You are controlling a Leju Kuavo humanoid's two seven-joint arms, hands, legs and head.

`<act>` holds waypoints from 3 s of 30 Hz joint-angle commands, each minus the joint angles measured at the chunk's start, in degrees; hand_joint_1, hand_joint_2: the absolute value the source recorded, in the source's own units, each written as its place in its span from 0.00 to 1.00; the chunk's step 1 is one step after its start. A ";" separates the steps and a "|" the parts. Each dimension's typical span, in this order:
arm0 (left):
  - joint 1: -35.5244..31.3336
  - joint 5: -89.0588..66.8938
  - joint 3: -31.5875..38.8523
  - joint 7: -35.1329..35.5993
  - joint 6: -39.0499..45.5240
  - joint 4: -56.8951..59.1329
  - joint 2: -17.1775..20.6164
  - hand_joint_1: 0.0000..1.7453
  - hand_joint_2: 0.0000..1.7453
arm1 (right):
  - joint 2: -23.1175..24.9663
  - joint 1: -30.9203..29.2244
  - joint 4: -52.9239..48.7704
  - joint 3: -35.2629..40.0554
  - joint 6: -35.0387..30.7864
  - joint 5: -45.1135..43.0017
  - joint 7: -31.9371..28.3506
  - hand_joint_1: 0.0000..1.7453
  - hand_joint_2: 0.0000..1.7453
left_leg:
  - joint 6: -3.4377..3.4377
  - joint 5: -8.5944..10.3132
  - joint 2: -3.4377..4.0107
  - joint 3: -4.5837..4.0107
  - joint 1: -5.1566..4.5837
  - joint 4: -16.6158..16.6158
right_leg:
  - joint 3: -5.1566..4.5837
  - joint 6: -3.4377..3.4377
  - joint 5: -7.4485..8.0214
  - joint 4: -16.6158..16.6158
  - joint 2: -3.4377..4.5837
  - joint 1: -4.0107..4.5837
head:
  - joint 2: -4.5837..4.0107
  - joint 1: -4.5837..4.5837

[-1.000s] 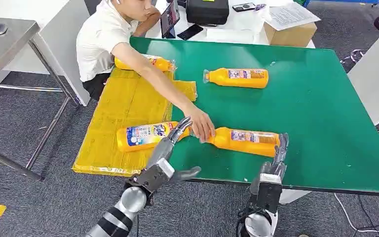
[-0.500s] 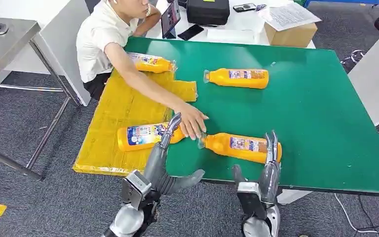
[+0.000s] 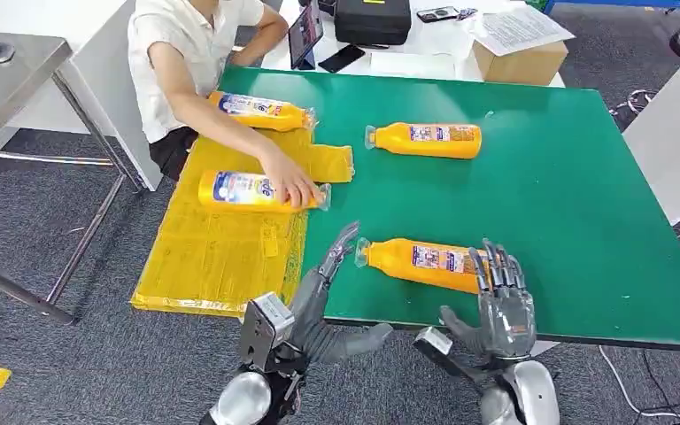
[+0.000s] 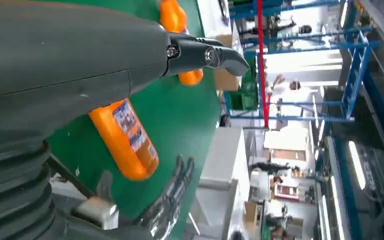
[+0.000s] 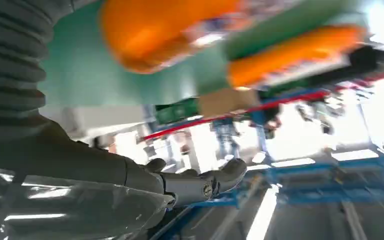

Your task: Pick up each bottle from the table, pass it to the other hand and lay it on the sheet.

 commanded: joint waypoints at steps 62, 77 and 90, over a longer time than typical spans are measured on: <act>-6.06 2.20 -3.60 2.66 -2.58 6.01 1.09 0.00 1.00 | -11.83 -24.89 48.66 26.23 19.93 -14.39 13.91 1.00 1.00 | -0.12 -0.10 0.34 1.17 0.15 -0.06 | 0.95 -0.12 -0.02 -0.14 0.25 0.15 | 0.00 0.00; -1.37 3.52 1.37 -4.51 6.93 7.86 1.25 0.00 1.00 | -7.14 -15.90 26.95 25.25 13.32 -33.98 4.75 1.00 1.00 | -0.19 -0.18 0.51 1.24 0.23 -0.13 | 0.97 -0.20 -0.02 -0.12 0.53 0.24 | 0.00 0.00; 7.26 11.03 6.05 -4.37 4.59 8.83 3.21 0.00 1.00 | -6.51 -5.15 2.01 27.20 5.60 -42.80 2.02 1.00 1.00 | -0.19 -0.28 0.52 0.92 0.15 -0.15 | 0.74 -0.20 -0.14 -0.08 0.61 0.16 | 0.00 0.00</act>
